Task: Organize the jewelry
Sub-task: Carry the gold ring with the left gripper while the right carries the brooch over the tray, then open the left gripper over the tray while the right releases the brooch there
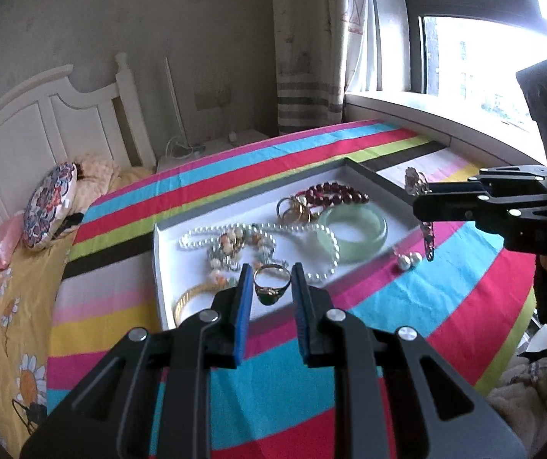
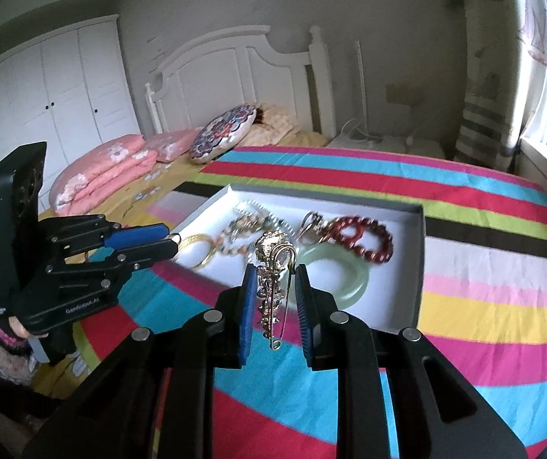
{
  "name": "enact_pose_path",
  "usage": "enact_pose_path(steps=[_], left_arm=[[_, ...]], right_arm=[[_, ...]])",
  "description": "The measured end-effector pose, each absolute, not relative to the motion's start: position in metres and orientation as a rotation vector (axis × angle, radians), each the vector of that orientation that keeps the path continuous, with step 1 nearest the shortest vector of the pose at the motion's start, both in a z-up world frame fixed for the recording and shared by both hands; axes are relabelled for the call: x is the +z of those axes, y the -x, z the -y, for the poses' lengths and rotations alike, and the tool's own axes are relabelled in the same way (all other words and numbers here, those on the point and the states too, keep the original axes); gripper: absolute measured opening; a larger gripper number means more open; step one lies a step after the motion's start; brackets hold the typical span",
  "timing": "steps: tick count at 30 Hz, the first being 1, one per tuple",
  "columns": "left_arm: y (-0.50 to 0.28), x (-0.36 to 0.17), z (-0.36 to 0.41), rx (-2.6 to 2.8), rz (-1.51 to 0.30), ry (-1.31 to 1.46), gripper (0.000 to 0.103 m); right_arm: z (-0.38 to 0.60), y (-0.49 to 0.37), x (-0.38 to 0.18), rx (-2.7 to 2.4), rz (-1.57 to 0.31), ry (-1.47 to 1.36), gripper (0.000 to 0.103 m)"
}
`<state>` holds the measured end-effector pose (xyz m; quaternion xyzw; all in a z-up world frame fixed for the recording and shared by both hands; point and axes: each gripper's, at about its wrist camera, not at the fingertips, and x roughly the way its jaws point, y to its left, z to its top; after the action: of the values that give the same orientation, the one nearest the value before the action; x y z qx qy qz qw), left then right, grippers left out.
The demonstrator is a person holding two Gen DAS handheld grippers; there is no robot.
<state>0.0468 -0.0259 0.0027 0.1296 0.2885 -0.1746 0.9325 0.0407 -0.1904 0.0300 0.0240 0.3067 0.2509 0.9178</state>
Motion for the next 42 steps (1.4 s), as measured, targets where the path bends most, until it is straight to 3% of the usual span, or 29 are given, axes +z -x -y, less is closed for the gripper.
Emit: enact_pose_path(steps=[13,32,33,34,35,36,40,42], left_arm=[[-0.093,0.008,0.04,-0.326,-0.584,-0.29,0.02],[-0.164,-0.028,0.029,-0.234,-0.71,-0.267,0.021],[-0.164,-0.03,0.027,-0.231,-0.715,-0.263,0.026],[-0.164,-0.03,0.026,-0.226,-0.715,-0.265,0.03],[-0.164,-0.031,0.025,-0.221,-0.714,-0.267,0.042],[-0.163,-0.031,0.024,-0.216,-0.71,-0.266,0.053],[-0.16,-0.029,0.022,-0.207,-0.703,-0.262,0.062],[-0.156,-0.027,0.023,-0.19,-0.689,-0.274,0.077]], right_arm=[[0.184,-0.087,0.024,0.455,-0.665,-0.019,0.021],[0.154,-0.148,-0.007,0.392,-0.809,0.012,0.024],[0.155,-0.148,-0.007,0.396,-0.808,0.0,0.026],[0.156,-0.148,-0.006,0.396,-0.805,-0.004,0.035],[0.157,-0.147,-0.005,0.389,-0.798,-0.005,0.046],[0.158,-0.147,-0.004,0.386,-0.793,-0.008,0.05],[0.164,-0.143,0.0,0.38,-0.774,-0.028,0.052],[0.167,-0.138,0.004,0.376,-0.764,-0.036,0.052]])
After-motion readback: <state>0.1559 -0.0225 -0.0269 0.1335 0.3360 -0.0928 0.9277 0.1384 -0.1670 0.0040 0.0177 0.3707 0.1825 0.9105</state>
